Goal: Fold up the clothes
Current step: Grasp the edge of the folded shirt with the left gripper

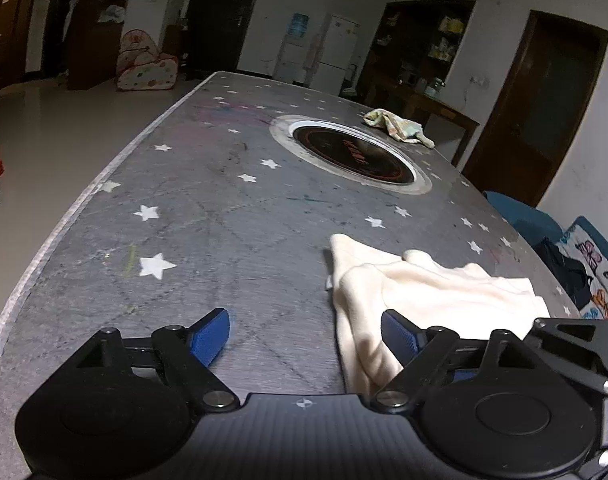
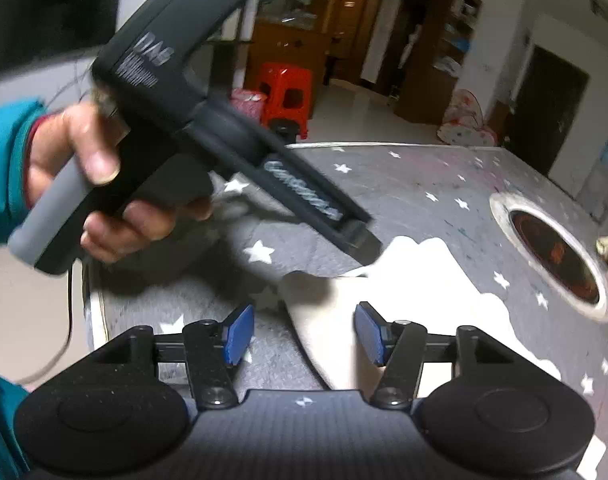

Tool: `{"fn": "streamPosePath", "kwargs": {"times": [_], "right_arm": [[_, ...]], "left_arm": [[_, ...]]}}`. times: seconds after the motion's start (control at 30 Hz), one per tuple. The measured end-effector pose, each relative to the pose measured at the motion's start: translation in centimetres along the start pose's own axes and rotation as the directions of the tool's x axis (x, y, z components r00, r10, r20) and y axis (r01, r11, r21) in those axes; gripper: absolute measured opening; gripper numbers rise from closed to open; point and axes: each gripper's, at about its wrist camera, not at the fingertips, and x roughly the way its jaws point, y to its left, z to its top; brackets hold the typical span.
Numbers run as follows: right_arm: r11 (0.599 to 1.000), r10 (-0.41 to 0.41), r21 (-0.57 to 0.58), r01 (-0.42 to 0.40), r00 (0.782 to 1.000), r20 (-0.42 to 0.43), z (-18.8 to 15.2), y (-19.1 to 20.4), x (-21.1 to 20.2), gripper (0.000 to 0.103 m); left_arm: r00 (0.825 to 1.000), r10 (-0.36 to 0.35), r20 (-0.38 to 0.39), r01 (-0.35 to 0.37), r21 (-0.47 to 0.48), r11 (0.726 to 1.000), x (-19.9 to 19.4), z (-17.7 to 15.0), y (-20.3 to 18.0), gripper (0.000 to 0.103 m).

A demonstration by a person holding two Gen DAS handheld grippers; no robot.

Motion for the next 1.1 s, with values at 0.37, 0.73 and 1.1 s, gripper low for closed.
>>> {"fn": "streamPosePath", "kwargs": {"times": [0.37,0.73,1.1], "right_arm": [[0.987,-0.025,0.157,0.026,1.000,-0.008,-1.4,-3.3,-0.8,0.069],[0.928,-0.075,0.366,0.067,0.997,0.007,-3.4,-7.9,-2.0,0.072],[0.960,-0.061,0.275,0.049,0.997,0.037,-2.1,-5.7,-1.3,0.068]], "left_arm": [[1.000,-0.002,0.010,0.003,-0.016,1.000,-0.8,-0.8,0.2,0.090],[0.999,-0.044,0.023,0.044,0.009,0.999,-1.2,-0.7,-1.1,0.092],[0.999,-0.038,0.016,0.038,-0.013,0.999,-0.9,-0.4,-0.6,0.089]]}}
